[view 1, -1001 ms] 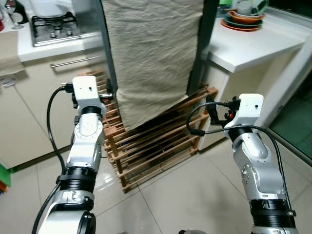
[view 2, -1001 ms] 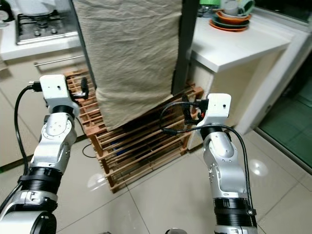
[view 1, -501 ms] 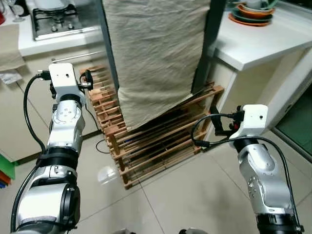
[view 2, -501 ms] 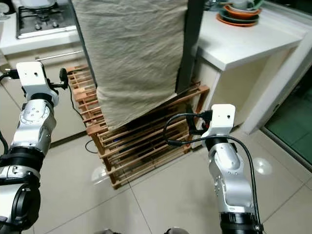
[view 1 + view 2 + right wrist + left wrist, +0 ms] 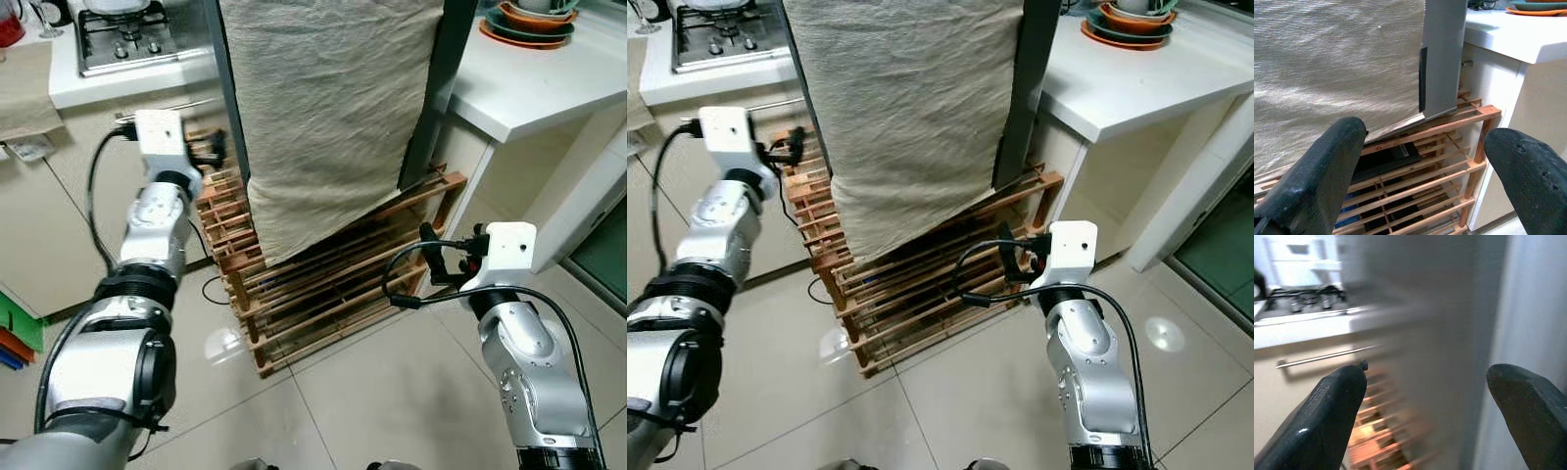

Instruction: Restocking fridge

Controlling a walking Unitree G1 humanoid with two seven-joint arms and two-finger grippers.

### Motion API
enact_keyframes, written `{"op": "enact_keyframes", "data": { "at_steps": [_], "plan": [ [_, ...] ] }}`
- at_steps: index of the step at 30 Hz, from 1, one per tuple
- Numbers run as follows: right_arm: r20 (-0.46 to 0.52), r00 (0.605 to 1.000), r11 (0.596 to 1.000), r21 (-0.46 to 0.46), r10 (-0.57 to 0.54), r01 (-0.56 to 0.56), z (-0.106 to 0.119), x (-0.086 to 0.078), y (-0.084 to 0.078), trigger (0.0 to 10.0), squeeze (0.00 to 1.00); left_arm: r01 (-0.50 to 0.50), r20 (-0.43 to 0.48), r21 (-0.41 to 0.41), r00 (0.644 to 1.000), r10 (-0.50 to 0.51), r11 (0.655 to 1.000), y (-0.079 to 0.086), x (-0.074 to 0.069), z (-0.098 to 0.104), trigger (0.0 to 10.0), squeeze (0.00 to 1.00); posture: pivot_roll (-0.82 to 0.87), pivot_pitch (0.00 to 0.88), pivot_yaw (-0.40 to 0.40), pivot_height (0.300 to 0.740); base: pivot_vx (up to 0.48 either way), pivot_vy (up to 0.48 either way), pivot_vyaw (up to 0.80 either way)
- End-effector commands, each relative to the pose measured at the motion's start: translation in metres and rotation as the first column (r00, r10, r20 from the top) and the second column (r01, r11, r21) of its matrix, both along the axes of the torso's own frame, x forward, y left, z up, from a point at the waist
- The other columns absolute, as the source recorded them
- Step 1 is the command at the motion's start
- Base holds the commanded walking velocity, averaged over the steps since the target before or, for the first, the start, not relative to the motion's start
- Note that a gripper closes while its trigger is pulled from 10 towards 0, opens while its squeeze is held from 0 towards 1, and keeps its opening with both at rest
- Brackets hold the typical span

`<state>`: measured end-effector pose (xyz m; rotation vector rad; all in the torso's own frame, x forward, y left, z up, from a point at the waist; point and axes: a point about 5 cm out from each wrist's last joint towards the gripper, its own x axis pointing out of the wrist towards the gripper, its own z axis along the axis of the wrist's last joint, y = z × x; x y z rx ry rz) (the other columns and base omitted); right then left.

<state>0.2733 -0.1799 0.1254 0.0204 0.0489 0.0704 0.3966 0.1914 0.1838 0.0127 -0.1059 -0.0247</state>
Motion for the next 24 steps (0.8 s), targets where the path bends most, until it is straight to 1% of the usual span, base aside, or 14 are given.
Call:
{"op": "enact_keyframes", "data": {
  "at_steps": [1, 2, 5, 7, 8, 12, 13, 14, 16, 17, 19, 21, 22, 24],
  "plan": [
    [0.007, 1.000, 1.000, -0.013, -0.016, 0.016, 0.003, -0.002, -0.005, 10.0, 0.00, 0.036, 0.019, 0.000, 0.999, -0.036, 0.999, -0.006, 0.001, 0.004, 10.0, 0.00, -0.19, 0.000, 0.074, 0.740, 0.000, 0.000, 0.00],
    [-0.001, 1.000, 1.000, -0.018, -0.017, 0.017, 0.002, -0.002, -0.006, 10.0, 0.00, 0.077, 0.023, -0.007, 0.997, -0.077, 0.997, -0.013, -0.001, 0.000, 10.0, 0.00, -0.19, 0.000, 0.073, 0.740, 0.000, 0.000, 0.00],
    [-0.017, 1.000, 1.000, -0.025, -0.019, 0.019, -0.002, -0.003, -0.008, 10.0, 0.00, 0.141, 0.038, -0.008, 0.989, -0.141, 0.990, -0.025, -0.005, -0.003, 10.0, 0.00, -0.19, 0.000, 0.069, 0.740, 0.000, 0.000, 0.00],
    [-0.040, 0.999, 0.999, -0.033, -0.014, 0.012, -0.007, -0.005, -0.009, 10.0, 0.00, 0.203, 0.044, -0.034, 0.979, -0.202, 0.979, -0.036, -0.008, -0.005, 10.0, 0.00, -0.18, 0.000, 0.063, 0.740, 0.000, 0.000, 0.00],
    [-0.040, 0.999, 0.999, -0.033, -0.014, 0.012, -0.007, -0.005, -0.009, 10.0, 0.00, 0.203, 0.044, -0.034, 0.979, -0.202, 0.979, -0.036, -0.008, -0.005, 10.0, 0.00, -0.18, 0.000, 0.063, 0.740, 0.000, 0.000, 0.00],
    [-0.101, 0.994, 0.998, -0.054, 0.036, -0.042, -0.017, -0.014, -0.009, 10.0, 0.00, 0.370, 0.073, -0.098, 0.929, -0.364, 0.924, -0.065, -0.017, -0.007, 10.0, 0.00, -0.19, 0.000, 0.063, 0.740, 0.000, 0.000, 0.00],
    [-0.154, 0.986, 0.995, -0.057, 0.071, -0.080, -0.026, -0.020, -0.009, 10.0, 0.00, 0.455, 0.104, -0.142, 0.890, -0.444, 0.879, -0.079, -0.024, -0.004, 10.0, 0.00, -0.19, 0.000, 0.066, 0.740, 0.000, 0.000, 0.00],
    [-0.194, 0.976, 0.993, -0.053, 0.098, -0.110, -0.032, -0.024, -0.008, 10.0, 0.00, 0.515, 0.124, -0.166, 0.857, -0.500, 0.841, -0.088, -0.029, -0.002, 10.0, 0.00, -0.20, 0.000, 0.069, 0.740, 0.000, 0.000, 0.00],
    [-0.251, 0.959, 0.988, -0.046, 0.134, -0.150, -0.040, -0.030, -0.008, 10.0, 0.00, 0.592, 0.153, -0.193, 0.806, -0.572, 0.782, -0.100, -0.036, 0.003, 10.0, 0.00, -0.20, 0.000, 0.073, 0.740, 0.000, 0.000, 0.00],
    [-0.296, 0.943, 0.983, -0.049, 0.155, -0.177, -0.048, -0.036, -0.009, 10.0, 0.00, 0.647, 0.176, -0.209, 0.762, -0.623, 0.733, -0.109, -0.043, 0.007, 10.0, 0.00, -0.20, 0.000, 0.074, 0.740, 0.000, 0.000, 0.00],
    [-0.372, 0.914, 0.979, -0.051, 0.163, -0.196, -0.061, -0.049, -0.014, 10.0, 0.00, 0.725, 0.211, -0.206, 0.689, -0.694, 0.657, -0.124, -0.056, 0.016, 10.0, 0.00, -0.21, 0.000, 0.078, 0.740, 0.000, 0.000, 0.00],
    [-0.386, 0.909, 0.980, -0.047, 0.158, -0.191, -0.063, -0.052, -0.016, 10.0, 0.00, 0.731, 0.210, -0.197, 0.682, -0.700, 0.653, -0.125, -0.057, 0.017, 10.0, 0.00, -0.21, 0.000, 0.078, 0.740, 0.000, 0.000, 0.00],
    [-0.440, 0.883, 0.979, -0.046, 0.161, -0.201, -0.072, -0.059, -0.019, 10.0, 0.00, 0.734, 0.212, -0.208, 0.679, -0.703, 0.646, -0.126, -0.058, 0.018, 10.0, 0.00, -0.21, 0.000, 0.078, 0.740, 0.000, 0.000, 0.00],
    [-0.521, 0.838, 0.977, -0.033, 0.163, -0.211, -0.085, -0.070, -0.025, 10.0, 0.00, 0.727, 0.209, -0.225, 0.687, -0.696, 0.649, -0.124, -0.057, 0.019, 10.0, 0.00, -0.21, 0.000, 0.084, 0.740, 0.000, 0.000, 0.00]
  ]
}}
